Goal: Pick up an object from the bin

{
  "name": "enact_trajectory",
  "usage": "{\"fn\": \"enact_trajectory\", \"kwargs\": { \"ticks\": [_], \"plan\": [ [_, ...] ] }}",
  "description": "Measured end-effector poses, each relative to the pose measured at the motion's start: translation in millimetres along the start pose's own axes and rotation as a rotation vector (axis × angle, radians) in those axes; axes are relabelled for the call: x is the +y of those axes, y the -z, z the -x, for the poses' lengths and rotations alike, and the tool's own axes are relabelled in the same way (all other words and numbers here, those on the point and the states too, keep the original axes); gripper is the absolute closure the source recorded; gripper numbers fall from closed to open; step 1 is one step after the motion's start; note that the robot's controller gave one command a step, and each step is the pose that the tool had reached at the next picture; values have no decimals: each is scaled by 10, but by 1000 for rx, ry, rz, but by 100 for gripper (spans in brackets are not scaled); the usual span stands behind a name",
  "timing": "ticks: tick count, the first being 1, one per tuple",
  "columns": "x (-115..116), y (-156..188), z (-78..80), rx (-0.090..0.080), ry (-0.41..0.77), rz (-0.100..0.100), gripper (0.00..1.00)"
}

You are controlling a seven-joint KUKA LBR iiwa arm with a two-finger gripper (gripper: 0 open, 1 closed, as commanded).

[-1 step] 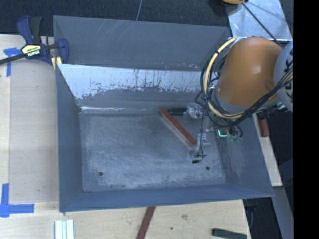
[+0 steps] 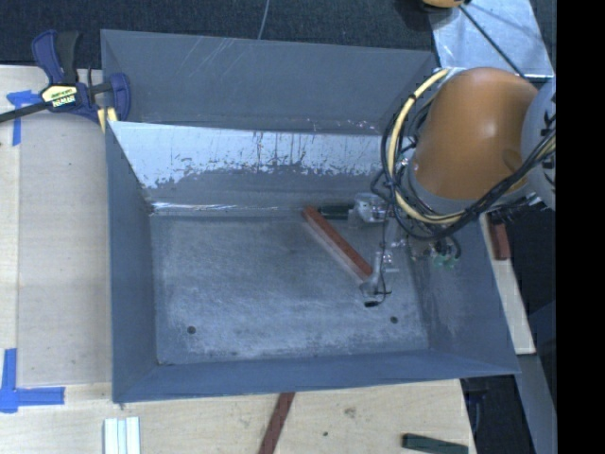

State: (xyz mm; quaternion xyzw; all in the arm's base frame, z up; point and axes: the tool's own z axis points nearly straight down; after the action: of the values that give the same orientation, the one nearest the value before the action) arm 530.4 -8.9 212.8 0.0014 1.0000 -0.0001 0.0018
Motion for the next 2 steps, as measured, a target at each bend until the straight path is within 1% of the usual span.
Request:
{"fn": "enact_trajectory", "kwargs": {
  "ticks": [1, 2],
  "plan": [
    [-221, -459, 548, -9, 85, -1, 0],
    [-300, -1033, 455, -2, 343, 0, 0]
  ]
}}
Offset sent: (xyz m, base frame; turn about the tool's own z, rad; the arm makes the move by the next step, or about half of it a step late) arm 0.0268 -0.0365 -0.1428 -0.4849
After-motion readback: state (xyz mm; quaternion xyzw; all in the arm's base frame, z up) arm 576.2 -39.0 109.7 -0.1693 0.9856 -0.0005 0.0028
